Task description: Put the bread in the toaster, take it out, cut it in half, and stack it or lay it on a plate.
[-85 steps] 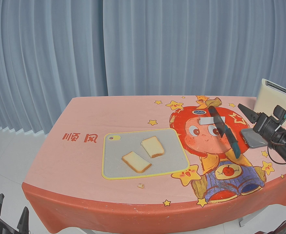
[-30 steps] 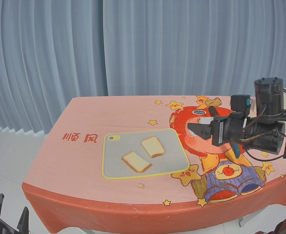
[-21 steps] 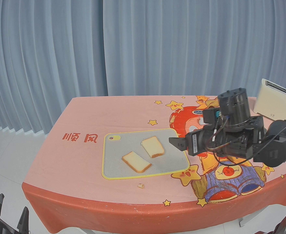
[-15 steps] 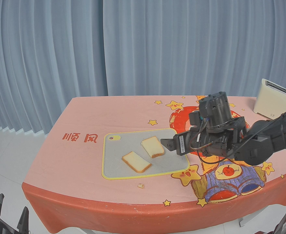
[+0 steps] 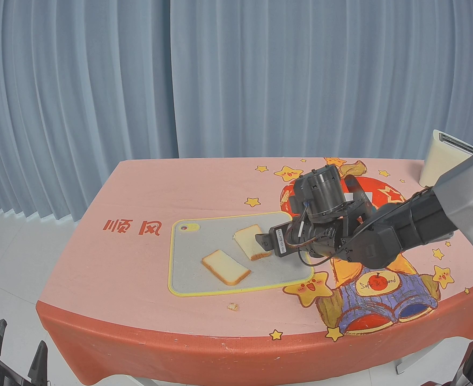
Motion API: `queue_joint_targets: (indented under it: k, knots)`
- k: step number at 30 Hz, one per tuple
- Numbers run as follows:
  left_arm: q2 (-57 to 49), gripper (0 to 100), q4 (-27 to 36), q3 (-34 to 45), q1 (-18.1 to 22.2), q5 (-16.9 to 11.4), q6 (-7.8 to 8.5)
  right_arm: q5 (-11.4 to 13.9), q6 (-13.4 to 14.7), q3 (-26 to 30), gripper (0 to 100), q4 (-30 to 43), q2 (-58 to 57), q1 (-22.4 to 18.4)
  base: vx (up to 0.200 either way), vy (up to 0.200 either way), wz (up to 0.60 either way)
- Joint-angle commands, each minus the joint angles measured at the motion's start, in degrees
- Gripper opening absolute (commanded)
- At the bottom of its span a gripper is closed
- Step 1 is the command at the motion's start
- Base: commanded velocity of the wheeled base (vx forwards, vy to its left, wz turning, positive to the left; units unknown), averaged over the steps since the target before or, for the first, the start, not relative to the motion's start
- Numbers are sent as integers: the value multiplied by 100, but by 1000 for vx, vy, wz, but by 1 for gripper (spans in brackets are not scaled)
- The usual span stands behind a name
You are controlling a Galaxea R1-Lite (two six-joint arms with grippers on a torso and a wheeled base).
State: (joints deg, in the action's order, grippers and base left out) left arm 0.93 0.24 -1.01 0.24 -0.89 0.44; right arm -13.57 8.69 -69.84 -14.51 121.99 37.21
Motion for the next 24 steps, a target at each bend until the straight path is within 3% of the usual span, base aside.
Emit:
queue_joint_targets:
  k: [1,11,12,24]
  knots:
    - [-93,100,2,101,2,1,0,-76,-43,-74,100,0,264,-3,0,0,0]
    - [-93,100,2,101,2,10,0,-120,-96,-47,100,9,299,-3,0,0,0]
    - [-93,100,2,101,2,1,0,-120,-96,-38,0,9,299,-3,0,0,0]
    - [-93,100,2,101,2,1,0,-155,-105,-3,0,0,62,24,0,0,0]
